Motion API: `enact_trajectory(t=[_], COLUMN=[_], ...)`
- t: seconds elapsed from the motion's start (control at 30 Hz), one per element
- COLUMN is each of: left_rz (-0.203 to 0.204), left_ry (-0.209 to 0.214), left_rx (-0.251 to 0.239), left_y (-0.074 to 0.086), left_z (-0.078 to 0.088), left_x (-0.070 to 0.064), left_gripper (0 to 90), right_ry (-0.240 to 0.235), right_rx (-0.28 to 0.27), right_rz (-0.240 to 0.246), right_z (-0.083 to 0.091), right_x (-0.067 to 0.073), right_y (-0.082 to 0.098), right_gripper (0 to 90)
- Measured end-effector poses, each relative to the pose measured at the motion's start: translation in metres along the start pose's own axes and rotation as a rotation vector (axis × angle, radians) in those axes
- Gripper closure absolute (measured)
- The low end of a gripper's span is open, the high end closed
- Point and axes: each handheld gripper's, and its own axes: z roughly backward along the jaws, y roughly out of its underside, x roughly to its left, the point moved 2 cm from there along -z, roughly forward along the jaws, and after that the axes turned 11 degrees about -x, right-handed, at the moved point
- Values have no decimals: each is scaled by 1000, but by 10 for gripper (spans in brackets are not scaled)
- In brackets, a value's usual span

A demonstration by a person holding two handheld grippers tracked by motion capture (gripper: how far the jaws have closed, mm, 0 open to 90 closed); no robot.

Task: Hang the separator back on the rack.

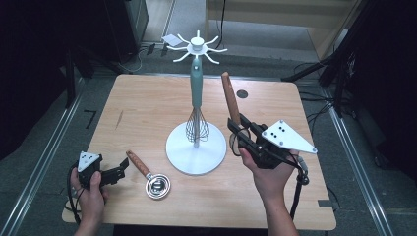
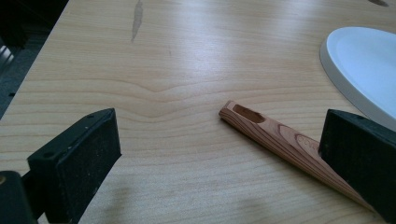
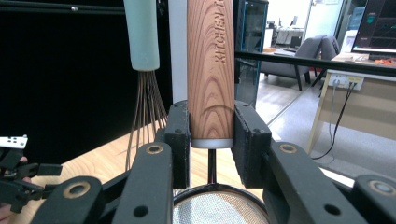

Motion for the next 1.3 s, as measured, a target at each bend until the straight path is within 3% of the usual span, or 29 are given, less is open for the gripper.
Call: enact_trajectory(t=[0.8, 1.3], left_rz=[2, 4], left_ry=[1, 2], left_rx=[2, 1], left_y=[0, 0], left_z=[0, 0], left_x=[0, 0], left_gripper=[0, 0], right_ry=[-3, 0], right_rx=[-66, -64], right_rz=[27, 35], right_z=[-6, -14], right_x=[6, 11], right_y=[-24, -27], right_gripper=[714, 714])
